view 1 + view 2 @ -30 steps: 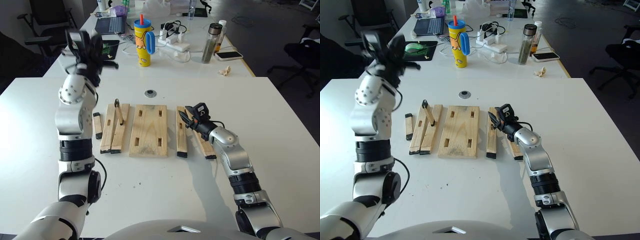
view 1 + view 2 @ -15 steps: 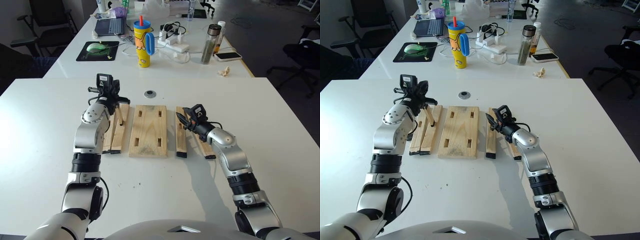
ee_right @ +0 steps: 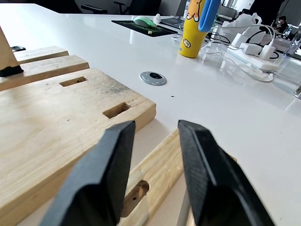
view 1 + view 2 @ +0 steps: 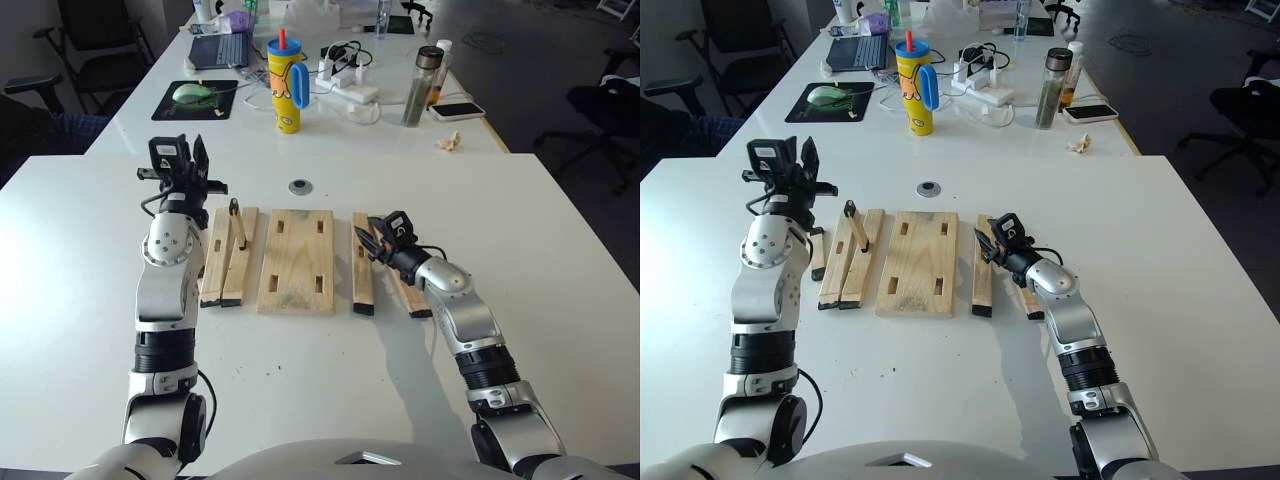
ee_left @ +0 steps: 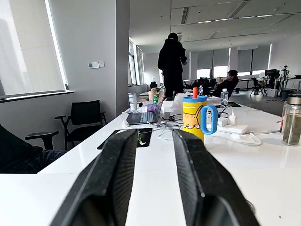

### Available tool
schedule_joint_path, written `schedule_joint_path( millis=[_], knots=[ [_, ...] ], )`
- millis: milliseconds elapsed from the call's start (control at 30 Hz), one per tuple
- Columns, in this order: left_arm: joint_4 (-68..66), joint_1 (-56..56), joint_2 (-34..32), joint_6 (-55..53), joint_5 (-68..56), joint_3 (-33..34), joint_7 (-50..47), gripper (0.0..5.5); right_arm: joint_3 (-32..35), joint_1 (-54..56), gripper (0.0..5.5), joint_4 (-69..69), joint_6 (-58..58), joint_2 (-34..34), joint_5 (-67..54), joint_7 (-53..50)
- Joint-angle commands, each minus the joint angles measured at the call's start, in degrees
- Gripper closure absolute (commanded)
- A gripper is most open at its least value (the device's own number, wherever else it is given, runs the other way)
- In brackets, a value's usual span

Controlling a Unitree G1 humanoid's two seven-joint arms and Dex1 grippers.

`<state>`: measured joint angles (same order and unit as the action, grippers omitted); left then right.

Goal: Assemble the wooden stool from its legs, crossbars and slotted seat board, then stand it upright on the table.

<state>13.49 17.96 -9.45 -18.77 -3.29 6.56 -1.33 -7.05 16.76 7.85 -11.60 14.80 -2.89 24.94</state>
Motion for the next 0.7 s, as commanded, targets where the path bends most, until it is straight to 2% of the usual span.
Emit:
schedule_joint_path(
  millis=[33,200,533,700],
  knots=[
    [7.82,-10.58,3.68,-4.07,-0.19,-4.12,-0.35,3.56,0.04,-0.73,3.82,0.29,0.24,0.23,0.4,0.13],
    [9.39,-14.2,4.84,-6.15,0.77,-6.58,-0.01,2.85,0.12,-0.64,3.82,0.05,-0.14,0.51,0.2,0.75],
    [-0.96,-9.49,3.56,-7.41,2.69,-6.27,0.16,2.85,-0.46,1.13,3.82,1.32,0.11,0.22,0.8,1.58],
    [-0.83,-9.43,3.69,-7.65,2.98,-6.47,0.57,3.46,-0.76,0.44,3.82,1.07,-0.14,-0.05,1.2,1.4]
  ],
)
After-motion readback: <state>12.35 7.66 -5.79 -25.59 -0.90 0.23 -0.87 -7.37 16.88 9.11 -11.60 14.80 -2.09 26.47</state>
